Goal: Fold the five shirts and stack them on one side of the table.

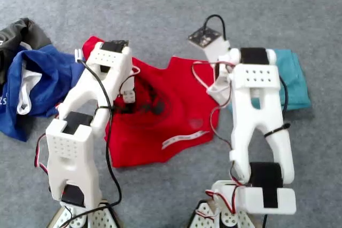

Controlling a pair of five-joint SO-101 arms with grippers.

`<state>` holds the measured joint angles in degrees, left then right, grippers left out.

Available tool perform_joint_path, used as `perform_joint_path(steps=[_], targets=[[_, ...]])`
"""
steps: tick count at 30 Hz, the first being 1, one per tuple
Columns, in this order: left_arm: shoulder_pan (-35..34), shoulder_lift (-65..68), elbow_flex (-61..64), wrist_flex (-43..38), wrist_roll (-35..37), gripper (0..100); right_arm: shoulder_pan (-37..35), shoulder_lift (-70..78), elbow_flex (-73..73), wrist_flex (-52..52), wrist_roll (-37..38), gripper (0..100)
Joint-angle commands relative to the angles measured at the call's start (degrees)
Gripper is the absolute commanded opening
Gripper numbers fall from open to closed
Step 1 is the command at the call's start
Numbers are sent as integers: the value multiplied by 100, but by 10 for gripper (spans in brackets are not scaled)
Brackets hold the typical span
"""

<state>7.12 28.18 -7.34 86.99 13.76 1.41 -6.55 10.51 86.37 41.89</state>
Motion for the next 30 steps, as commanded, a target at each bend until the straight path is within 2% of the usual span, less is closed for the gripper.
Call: perform_joint_path(steps=[1, 6, 10, 18, 24, 27, 30], targets=[[-110, -53, 22, 440, -290, 29, 255, 127, -602, -26, -44, 16], [-303, -325, 84, 1064, -765, 27, 554, 567, -1420, -18, -44, 16], [-330, -1178, 541, 1380, -1389, 27, 624, 1147, -2149, 79, -132, 16], [-444, -3411, 2879, 1380, -2347, 27, 598, 2545, -3749, 527, -703, 16], [-1015, -4545, 3688, 1380, -3007, 27, 589, 3327, -4699, 747, -782, 16], [-989, -4976, 4224, 1380, -3429, 29, 589, 3618, -4945, 756, -782, 16], [-857, -5169, 4391, 1380, -3560, 30, 589, 3802, -5077, 756, -782, 16]])
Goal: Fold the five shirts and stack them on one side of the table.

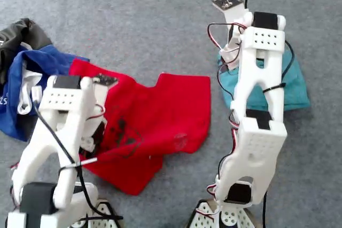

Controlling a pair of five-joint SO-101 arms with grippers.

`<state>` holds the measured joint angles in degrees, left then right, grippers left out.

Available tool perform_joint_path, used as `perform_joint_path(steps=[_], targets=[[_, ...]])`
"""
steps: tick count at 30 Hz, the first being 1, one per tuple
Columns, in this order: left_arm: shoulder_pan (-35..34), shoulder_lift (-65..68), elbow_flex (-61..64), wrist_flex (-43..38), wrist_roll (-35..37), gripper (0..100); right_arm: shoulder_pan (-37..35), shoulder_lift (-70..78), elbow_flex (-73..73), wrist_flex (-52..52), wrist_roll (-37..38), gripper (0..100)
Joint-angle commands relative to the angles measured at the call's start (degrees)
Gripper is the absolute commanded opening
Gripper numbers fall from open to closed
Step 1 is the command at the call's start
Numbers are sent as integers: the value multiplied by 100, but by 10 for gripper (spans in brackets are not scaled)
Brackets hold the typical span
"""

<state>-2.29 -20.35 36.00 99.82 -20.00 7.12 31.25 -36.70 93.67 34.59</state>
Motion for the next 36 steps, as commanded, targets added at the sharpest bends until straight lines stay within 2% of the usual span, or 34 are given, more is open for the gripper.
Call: perform_joint_path(steps=[1, 3, 7, 10, 13, 16, 18, 22, 27, 32, 36], targets=[[92, -378, 31, 97, -193, 30, 18, 66, -391, 26, -53, 16], [57, -413, -92, 97, -176, 55, 9, 127, -435, 18, -97, 16], [-321, -413, -664, 97, 325, 196, -114, 207, -435, -26, -290, 16], [-673, -413, -1033, 105, 378, 278, -255, 303, -435, -167, -448, 16], [-1086, -404, -1402, 105, 352, 281, -352, 391, -435, -404, -457, 16], [-1640, -343, -2360, 97, 501, 281, -369, 488, -435, -607, -448, 16], [-1701, -141, -3081, -18, 1284, 281, -369, 549, -435, -756, -440, 16], [-1279, 1090, -4057, -668, 3393, 281, -448, 593, -435, -826, -422, 16], [-848, 3182, -5604, -1029, 4862, 281, -571, 602, -382, -826, -448, 16], [-875, 5020, -7714, -809, 5565, 266, -571, 602, -382, -835, -448, 16], [-884, 6303, -9244, -571, 5582, 237, -571, 681, -426, -853, -448, 16]])
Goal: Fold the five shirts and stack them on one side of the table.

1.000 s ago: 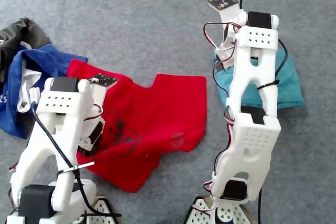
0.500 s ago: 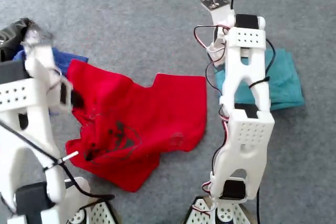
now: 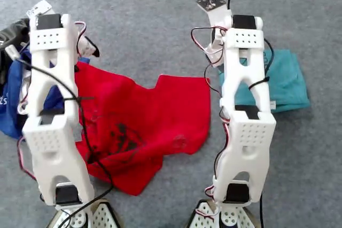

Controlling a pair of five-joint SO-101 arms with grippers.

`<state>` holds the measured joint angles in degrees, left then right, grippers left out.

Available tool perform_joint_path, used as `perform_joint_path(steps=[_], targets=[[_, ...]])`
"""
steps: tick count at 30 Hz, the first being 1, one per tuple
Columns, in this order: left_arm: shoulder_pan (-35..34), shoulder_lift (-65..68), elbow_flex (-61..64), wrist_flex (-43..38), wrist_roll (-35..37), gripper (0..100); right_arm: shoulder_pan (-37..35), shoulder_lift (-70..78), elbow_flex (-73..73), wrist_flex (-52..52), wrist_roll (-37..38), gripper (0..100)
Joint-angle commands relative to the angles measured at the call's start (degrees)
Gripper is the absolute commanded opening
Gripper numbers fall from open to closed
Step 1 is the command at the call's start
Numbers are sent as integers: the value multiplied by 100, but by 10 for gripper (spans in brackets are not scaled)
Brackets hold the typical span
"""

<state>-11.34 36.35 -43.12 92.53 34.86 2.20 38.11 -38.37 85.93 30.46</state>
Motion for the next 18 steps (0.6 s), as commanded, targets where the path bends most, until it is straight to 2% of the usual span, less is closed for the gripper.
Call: perform_joint_path(steps=[1, 6, 10, 18], targets=[[22, 923, -1684, 229, 123, 233, -79, 48, -268, -88, -26, 16], [-242, 2233, -3020, 290, 1002, 223, -88, 224, -268, -176, -9, 16], [-497, 2743, -3829, 475, 1389, 223, -88, 233, -268, -176, -9, 16], [-558, 2875, -4198, 448, 1477, 223, -193, 251, -268, -176, -35, 16]])
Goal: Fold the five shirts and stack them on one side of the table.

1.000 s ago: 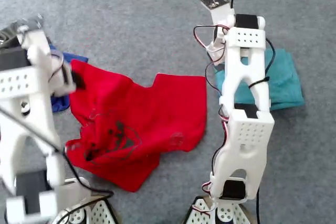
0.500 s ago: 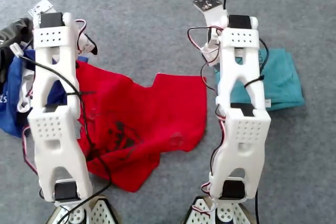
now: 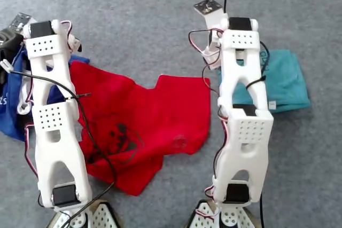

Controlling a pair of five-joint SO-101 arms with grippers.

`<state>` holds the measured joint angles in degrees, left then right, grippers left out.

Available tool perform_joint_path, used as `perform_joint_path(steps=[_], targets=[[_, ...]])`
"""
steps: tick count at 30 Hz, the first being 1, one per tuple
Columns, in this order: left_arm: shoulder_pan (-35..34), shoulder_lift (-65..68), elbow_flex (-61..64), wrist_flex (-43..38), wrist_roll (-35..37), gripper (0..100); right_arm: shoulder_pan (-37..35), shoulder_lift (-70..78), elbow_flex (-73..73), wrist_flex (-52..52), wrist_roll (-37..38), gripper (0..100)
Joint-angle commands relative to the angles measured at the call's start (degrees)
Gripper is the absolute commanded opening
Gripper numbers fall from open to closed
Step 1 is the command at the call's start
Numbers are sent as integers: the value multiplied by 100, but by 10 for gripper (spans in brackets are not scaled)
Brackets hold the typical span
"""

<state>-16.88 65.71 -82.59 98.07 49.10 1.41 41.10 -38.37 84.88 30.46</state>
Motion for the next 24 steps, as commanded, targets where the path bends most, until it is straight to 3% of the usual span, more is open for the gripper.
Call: perform_joint_path(steps=[1, 16, 24], targets=[[4, -62, -163, -176, 62, 223, -123, -48, -268, -70, -35, 16], [321, -70, 576, -246, 202, 223, -149, -40, -268, -70, -35, 16], [-4, -114, 857, -396, 360, 223, -149, -40, -268, -70, -35, 16]])
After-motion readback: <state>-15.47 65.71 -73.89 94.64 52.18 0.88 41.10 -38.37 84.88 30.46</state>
